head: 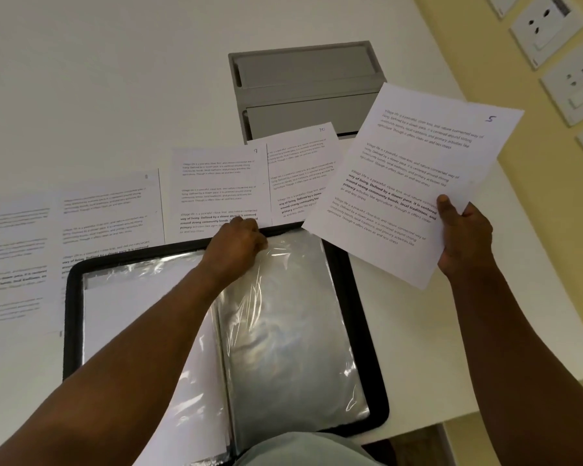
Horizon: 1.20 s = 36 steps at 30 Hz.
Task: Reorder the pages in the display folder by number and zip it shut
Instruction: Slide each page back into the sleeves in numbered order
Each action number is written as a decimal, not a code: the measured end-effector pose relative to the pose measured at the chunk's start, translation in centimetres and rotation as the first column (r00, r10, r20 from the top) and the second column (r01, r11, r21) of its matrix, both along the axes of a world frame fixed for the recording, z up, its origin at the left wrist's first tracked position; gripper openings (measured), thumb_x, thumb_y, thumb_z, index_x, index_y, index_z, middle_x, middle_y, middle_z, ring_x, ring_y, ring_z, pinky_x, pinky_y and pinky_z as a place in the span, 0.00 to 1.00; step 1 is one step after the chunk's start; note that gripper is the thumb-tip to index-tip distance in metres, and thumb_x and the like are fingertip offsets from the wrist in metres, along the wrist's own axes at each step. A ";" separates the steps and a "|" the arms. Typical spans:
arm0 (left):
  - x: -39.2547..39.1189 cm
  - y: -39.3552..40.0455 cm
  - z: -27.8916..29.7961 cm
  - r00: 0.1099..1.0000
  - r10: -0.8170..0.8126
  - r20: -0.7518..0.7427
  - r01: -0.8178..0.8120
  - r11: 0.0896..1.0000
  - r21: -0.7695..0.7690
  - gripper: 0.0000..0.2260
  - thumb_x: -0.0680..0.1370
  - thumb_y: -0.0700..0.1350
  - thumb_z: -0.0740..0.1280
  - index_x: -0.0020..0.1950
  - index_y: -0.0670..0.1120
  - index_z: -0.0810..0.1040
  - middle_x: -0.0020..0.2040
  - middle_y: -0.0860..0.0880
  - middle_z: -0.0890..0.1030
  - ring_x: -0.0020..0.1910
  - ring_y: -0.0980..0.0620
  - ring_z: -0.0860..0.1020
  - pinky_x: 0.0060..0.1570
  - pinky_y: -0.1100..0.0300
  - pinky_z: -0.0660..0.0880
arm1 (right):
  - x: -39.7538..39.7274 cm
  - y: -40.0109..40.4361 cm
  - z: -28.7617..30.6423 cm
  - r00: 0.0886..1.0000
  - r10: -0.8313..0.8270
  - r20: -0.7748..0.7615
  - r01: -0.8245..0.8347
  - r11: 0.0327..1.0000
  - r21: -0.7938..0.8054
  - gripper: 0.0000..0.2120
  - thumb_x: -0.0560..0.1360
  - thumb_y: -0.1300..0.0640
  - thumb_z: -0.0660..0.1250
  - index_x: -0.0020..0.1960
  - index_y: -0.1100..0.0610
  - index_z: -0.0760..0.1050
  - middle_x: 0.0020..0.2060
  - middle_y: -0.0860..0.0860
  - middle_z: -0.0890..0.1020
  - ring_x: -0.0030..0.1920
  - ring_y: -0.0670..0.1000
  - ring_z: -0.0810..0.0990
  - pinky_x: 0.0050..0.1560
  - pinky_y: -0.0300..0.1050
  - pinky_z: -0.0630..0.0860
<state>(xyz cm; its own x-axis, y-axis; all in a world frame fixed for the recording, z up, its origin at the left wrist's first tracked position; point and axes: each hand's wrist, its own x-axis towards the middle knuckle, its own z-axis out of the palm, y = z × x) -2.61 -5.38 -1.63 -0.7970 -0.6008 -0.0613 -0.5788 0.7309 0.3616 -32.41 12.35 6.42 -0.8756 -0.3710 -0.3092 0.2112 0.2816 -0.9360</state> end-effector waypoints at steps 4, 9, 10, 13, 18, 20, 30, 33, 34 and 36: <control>0.3 0.7 0.1 0.999 0.033 -0.007 -0.033 0.999 -0.021 0.05 0.77 0.40 0.68 0.48 0.45 0.83 0.39 0.45 0.83 0.37 0.45 0.79 0.40 0.57 0.72 | 0.3 -0.8 -0.2 1.000 0.006 -0.010 -0.006 1.000 -0.008 0.01 0.77 0.53 0.69 0.46 0.49 0.79 0.47 0.46 0.84 0.48 0.49 0.83 0.53 0.51 0.81; 0.5 1.2 0.3 1.000 -0.017 -0.003 0.016 0.996 -0.085 0.03 0.73 0.39 0.70 0.44 0.45 0.84 0.40 0.46 0.83 0.41 0.43 0.78 0.41 0.54 0.71 | 0.9 -2.2 -0.1 1.000 0.013 0.000 -0.013 0.998 -0.066 0.02 0.78 0.55 0.68 0.48 0.49 0.79 0.48 0.47 0.84 0.47 0.49 0.84 0.51 0.52 0.81; 0.7 1.5 0.3 0.999 -0.032 0.005 0.033 0.993 -0.110 0.03 0.72 0.38 0.72 0.42 0.45 0.84 0.40 0.47 0.82 0.41 0.44 0.77 0.39 0.54 0.71 | 1.1 -2.5 0.0 1.000 0.013 0.002 -0.013 0.997 -0.070 0.02 0.78 0.55 0.68 0.49 0.49 0.79 0.49 0.48 0.84 0.47 0.49 0.84 0.51 0.53 0.81; 0.9 2.5 0.7 0.999 0.015 0.040 -0.010 0.990 -0.138 0.05 0.69 0.36 0.72 0.38 0.45 0.81 0.34 0.48 0.80 0.36 0.46 0.74 0.33 0.58 0.68 | 1.7 -3.9 0.3 0.999 0.020 0.033 -0.017 0.995 -0.093 0.04 0.79 0.54 0.66 0.53 0.51 0.77 0.49 0.47 0.83 0.44 0.46 0.85 0.50 0.51 0.82; 1.2 3.9 1.4 0.988 0.155 0.022 -0.152 0.984 -0.095 0.05 0.73 0.38 0.68 0.38 0.46 0.79 0.32 0.47 0.79 0.34 0.46 0.75 0.29 0.59 0.67 | 4.3 -7.7 0.6 0.974 0.096 0.205 -0.034 0.957 -0.287 0.08 0.79 0.58 0.66 0.57 0.53 0.78 0.54 0.53 0.84 0.52 0.53 0.84 0.52 0.54 0.81; 1.4 4.0 1.2 0.984 0.173 0.039 -0.171 0.984 -0.054 0.05 0.76 0.41 0.65 0.44 0.48 0.80 0.37 0.48 0.81 0.38 0.45 0.77 0.32 0.58 0.71 | 5.6 -9.8 0.4 0.958 0.155 0.243 -0.064 0.937 -0.345 0.08 0.79 0.59 0.66 0.57 0.54 0.78 0.53 0.54 0.84 0.53 0.55 0.84 0.53 0.55 0.81; 1.5 4.7 0.5 0.947 0.320 -0.038 -0.308 0.933 0.185 0.10 0.80 0.50 0.64 0.57 0.54 0.82 0.53 0.54 0.83 0.51 0.51 0.80 0.42 0.62 0.68 | 10.0 -18.3 -3.3 0.855 0.340 0.390 -0.175 0.900 -0.400 0.07 0.77 0.59 0.68 0.56 0.55 0.78 0.55 0.59 0.83 0.56 0.61 0.81 0.56 0.65 0.77; 1.6 4.8 0.2 0.935 0.353 -0.039 -0.335 0.913 0.232 0.09 0.80 0.50 0.64 0.57 0.54 0.82 0.52 0.54 0.82 0.50 0.51 0.80 0.42 0.61 0.70 | 10.8 -18.9 -5.0 0.809 0.401 0.430 -0.234 0.890 -0.391 0.11 0.77 0.59 0.68 0.60 0.56 0.76 0.57 0.59 0.82 0.57 0.60 0.81 0.58 0.64 0.77; 1.6 4.9 0.2 0.931 0.363 -0.046 -0.341 0.906 0.250 0.09 0.80 0.50 0.65 0.57 0.54 0.82 0.52 0.54 0.82 0.49 0.51 0.80 0.42 0.61 0.71 | 10.9 -18.7 -5.5 0.793 0.425 0.437 -0.256 0.883 -0.393 0.13 0.77 0.59 0.68 0.62 0.57 0.75 0.58 0.59 0.81 0.58 0.60 0.81 0.58 0.64 0.77; 1.3 4.7 0.4 0.926 0.373 -0.060 -0.345 0.901 0.264 0.09 0.79 0.50 0.65 0.56 0.54 0.83 0.52 0.54 0.82 0.48 0.52 0.80 0.43 0.60 0.72 | 10.7 -18.3 -6.2 0.770 0.461 0.441 -0.293 0.869 -0.399 0.17 0.78 0.59 0.67 0.65 0.59 0.73 0.60 0.60 0.80 0.59 0.60 0.80 0.58 0.63 0.77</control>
